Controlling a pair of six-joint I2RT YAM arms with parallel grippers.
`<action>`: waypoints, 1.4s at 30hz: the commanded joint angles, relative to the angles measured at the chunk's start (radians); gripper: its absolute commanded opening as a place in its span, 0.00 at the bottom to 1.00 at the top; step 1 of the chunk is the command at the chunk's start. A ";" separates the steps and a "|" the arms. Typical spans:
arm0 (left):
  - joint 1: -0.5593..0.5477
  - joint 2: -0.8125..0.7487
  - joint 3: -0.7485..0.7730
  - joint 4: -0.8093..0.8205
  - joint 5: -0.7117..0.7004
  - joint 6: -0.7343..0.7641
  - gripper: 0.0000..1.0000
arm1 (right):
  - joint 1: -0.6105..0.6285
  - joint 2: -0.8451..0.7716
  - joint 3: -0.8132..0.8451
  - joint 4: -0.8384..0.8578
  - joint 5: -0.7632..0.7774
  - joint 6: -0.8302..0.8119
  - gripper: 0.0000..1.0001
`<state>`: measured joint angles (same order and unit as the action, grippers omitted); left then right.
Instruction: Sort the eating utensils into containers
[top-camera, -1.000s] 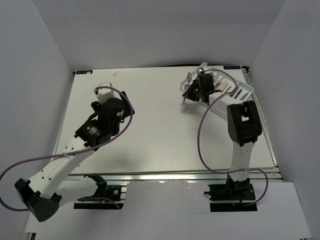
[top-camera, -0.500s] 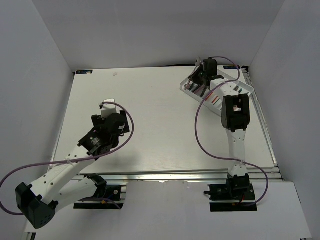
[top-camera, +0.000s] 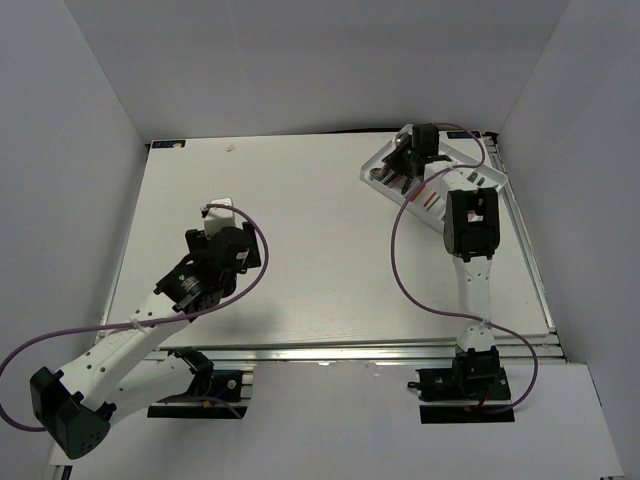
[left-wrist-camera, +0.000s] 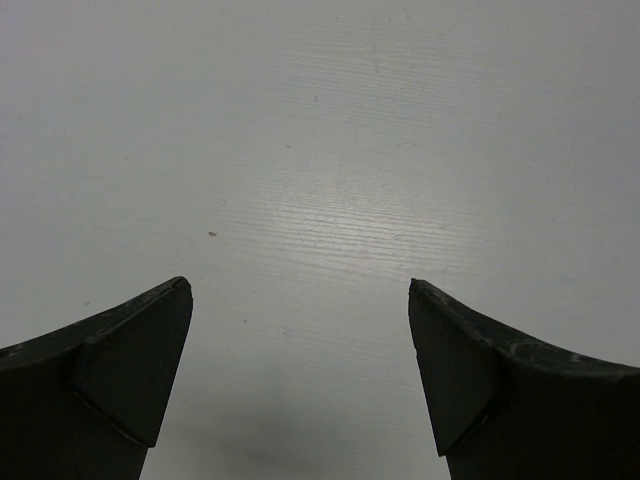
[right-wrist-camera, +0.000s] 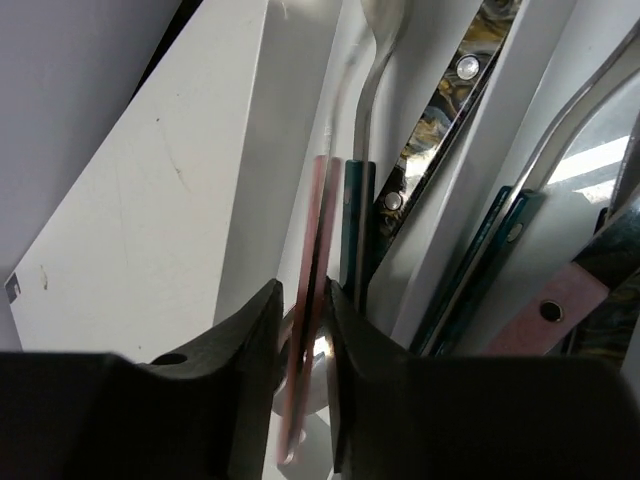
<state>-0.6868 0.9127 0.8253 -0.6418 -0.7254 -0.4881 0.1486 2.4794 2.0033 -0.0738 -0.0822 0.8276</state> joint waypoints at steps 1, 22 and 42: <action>0.000 0.002 -0.008 0.024 0.014 0.017 0.98 | -0.009 0.013 0.054 0.048 -0.002 0.024 0.30; 0.009 -0.054 0.018 -0.007 -0.169 -0.061 0.98 | -0.009 -0.382 -0.230 0.016 -0.019 -0.114 0.67; 0.279 -0.084 0.129 0.053 -0.088 0.029 0.98 | 0.025 -1.715 -1.078 -0.386 0.102 -0.596 0.89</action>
<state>-0.4141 0.8898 0.9577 -0.5911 -0.7841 -0.4839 0.1604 0.8345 0.9627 -0.3420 -0.0059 0.2905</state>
